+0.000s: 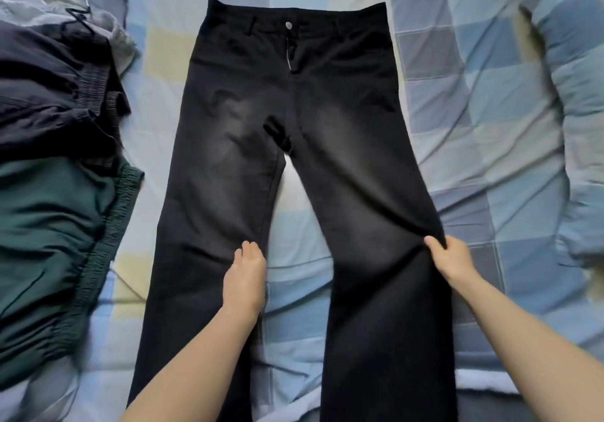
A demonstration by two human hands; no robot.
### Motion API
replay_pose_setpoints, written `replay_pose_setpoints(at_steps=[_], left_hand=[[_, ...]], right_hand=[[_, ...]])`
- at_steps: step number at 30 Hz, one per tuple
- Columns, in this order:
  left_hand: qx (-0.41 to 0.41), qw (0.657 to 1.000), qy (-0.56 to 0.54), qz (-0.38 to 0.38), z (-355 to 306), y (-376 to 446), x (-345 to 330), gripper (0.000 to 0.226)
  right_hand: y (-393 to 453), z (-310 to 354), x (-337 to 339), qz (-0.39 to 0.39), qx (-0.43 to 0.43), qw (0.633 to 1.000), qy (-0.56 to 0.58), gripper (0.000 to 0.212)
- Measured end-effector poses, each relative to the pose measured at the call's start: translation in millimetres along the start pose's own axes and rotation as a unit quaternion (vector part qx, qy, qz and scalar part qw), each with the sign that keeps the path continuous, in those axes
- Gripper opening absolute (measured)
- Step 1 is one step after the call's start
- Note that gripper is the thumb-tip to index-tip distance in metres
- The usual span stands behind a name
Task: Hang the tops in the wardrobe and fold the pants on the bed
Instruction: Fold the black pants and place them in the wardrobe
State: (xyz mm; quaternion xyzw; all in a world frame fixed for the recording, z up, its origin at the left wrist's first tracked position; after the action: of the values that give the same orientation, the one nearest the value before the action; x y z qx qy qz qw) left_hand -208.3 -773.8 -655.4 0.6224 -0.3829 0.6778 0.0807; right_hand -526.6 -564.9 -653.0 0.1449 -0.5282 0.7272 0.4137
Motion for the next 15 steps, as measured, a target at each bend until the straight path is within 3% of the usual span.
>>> replay_pose_setpoints(at_steps=[1, 3, 5, 7, 10, 12, 13, 15], left_hand=[[-0.026, 0.999, -0.013, -0.018, -5.5, -4.9, -2.4, 0.053], [-0.081, 0.996, 0.016, 0.029, -14.1, -22.4, -21.5, 0.071], [-0.077, 0.992, 0.010, 0.094, -9.5, -46.0, -39.7, 0.069], [-0.051, 0.993, -0.068, 0.077, 1.2, -66.0, -38.3, 0.060], [0.038, 0.976, -0.214, -0.022, 39.4, -92.3, -23.5, 0.036], [0.105, 0.971, -0.203, -0.066, 80.1, -110.8, -21.7, 0.030], [0.146, 0.969, -0.187, -0.071, 102.7, -119.1, -25.4, 0.037], [0.243, 0.947, -0.206, -0.048, 147.8, -138.8, -41.7, 0.055]], right_hand=[[-0.5, -8.3, 3.8, -0.009, -0.017, 1.000, 0.000, 0.029], [-6.9, -25.7, -0.3, -0.004, -0.054, 0.997, -0.057, 0.043], [-24.7, -29.5, -5.1, -0.060, -0.031, 0.982, -0.176, 0.056], [-51.2, -19.6, -11.5, -0.122, 0.037, 0.959, -0.252, 0.062], [-91.2, -12.1, -30.0, -0.169, 0.094, 0.914, -0.356, 0.072], [-117.3, -2.9, -51.3, -0.171, 0.165, 0.879, -0.413, 0.072], [-128.7, 1.7, -62.9, -0.163, 0.199, 0.877, -0.406, 0.068], [-147.0, 6.6, -97.8, -0.052, 0.205, 0.927, -0.309, 0.056]])
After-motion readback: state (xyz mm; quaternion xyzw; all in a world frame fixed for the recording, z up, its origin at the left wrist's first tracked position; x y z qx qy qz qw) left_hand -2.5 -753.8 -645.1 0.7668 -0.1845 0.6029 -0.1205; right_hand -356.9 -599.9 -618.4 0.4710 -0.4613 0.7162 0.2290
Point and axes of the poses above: each hand's wrist, its own y-axis towards the middle knuckle, its own x-axis out of the back of the hand, z = x × y, the point moved 6 cm from there along y, towards the middle knuckle, and after that the axes turned 7 degrees about -x, right-handed, at the moved point
